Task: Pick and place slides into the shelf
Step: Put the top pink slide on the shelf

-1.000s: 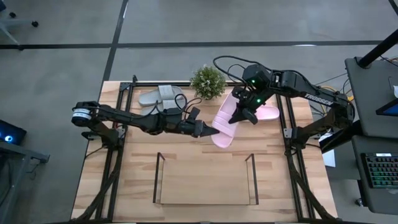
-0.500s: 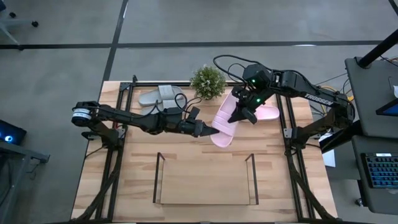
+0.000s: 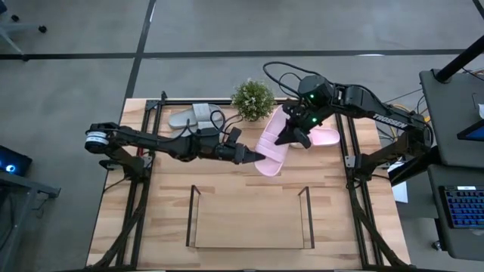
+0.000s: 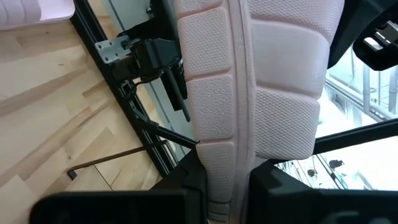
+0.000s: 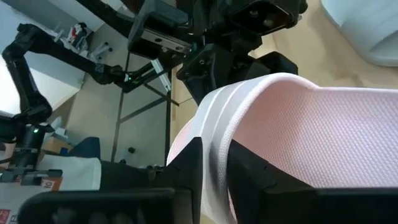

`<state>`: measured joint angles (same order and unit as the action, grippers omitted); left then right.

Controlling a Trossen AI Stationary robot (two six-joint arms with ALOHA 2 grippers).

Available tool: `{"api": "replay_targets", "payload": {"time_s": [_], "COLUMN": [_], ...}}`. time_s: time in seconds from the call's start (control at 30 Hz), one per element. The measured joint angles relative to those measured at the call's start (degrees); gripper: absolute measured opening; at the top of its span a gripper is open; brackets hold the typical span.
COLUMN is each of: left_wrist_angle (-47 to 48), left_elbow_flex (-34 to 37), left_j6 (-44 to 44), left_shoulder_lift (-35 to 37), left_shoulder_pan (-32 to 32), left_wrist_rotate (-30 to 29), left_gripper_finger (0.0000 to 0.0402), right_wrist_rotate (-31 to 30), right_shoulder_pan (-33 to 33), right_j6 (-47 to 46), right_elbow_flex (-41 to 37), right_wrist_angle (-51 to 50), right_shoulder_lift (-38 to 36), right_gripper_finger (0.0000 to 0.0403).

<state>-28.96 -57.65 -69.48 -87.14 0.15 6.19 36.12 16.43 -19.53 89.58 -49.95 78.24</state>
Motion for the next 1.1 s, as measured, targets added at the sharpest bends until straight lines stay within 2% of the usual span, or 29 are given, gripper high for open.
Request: {"api": "replay_targets", "payload": {"time_s": [0.3,0.57,0.67,0.93,1.1], "left_wrist_angle": [2.1,1.6,1.5,0.8,-0.4], "left_elbow_flex": [0.0,0.0,0.0,0.0,0.0], "left_j6": [1.4,2.5,2.9,2.8,2.4], "left_shoulder_lift": [1.0,1.1,1.4,1.4,1.4], "left_shoulder_pan": [0.0,-0.1,-0.2,0.7,1.8], "left_wrist_rotate": [0.9,1.9,1.8,-1.7,-4.3], "left_gripper_finger": [0.0030,0.0030,0.0029,0.0028,0.0028], "right_wrist_rotate": [-2.3,-5.5,-8.9,-23.4,-24.8], "right_shoulder_pan": [1.6,4.8,6.6,8.2,6.1], "right_j6": [0.0,0.0,-0.3,1.4,6.6], "right_elbow_flex": [0.1,0.1,0.1,0.1,0.1], "right_wrist_angle": [0.9,3.3,4.2,10.5,9.4], "right_shoulder_lift": [-0.9,-3.5,-5.6,-13.7,-16.7], "right_gripper_finger": [0.0081,0.0082,0.0082,0.0108,0.0132]}}
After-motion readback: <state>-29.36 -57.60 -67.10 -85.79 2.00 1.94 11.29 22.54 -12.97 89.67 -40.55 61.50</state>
